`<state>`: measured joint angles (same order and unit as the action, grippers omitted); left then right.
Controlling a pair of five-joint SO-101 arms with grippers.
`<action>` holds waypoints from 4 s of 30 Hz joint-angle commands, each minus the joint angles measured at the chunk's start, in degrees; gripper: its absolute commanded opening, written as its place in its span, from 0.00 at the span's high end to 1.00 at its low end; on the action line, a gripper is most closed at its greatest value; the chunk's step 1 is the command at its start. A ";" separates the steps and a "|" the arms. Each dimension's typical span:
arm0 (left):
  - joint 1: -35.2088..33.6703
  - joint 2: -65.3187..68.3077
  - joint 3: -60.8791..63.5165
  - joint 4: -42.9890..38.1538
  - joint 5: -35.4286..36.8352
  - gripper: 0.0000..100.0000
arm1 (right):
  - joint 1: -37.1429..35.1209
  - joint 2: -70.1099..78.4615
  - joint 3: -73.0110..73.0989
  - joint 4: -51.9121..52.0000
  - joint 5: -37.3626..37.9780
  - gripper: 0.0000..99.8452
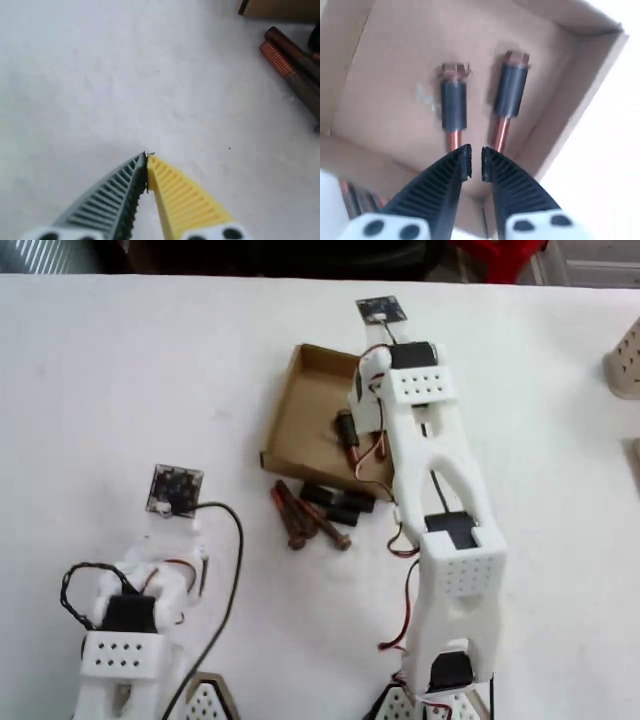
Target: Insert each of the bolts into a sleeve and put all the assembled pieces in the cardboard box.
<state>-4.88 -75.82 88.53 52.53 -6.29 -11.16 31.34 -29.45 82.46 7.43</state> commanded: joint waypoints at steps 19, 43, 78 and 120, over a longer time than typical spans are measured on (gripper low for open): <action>-0.22 -0.75 -0.26 -1.41 -0.70 0.98 | -11.30 -31.16 42.37 -8.75 8.35 0.98; -0.04 -0.75 2.20 -4.75 -0.79 0.98 | -16.40 -27.38 50.11 -17.54 32.53 0.83; -0.04 -0.75 2.29 -6.42 -0.79 0.98 | -14.11 -37.58 59.52 -18.24 38.33 0.87; -0.31 -0.75 2.29 -6.33 -0.79 0.98 | -13.14 -15.87 46.95 -19.91 42.90 0.93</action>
<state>-4.88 -75.82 91.34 47.60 -6.55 -24.26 13.14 21.54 60.31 49.71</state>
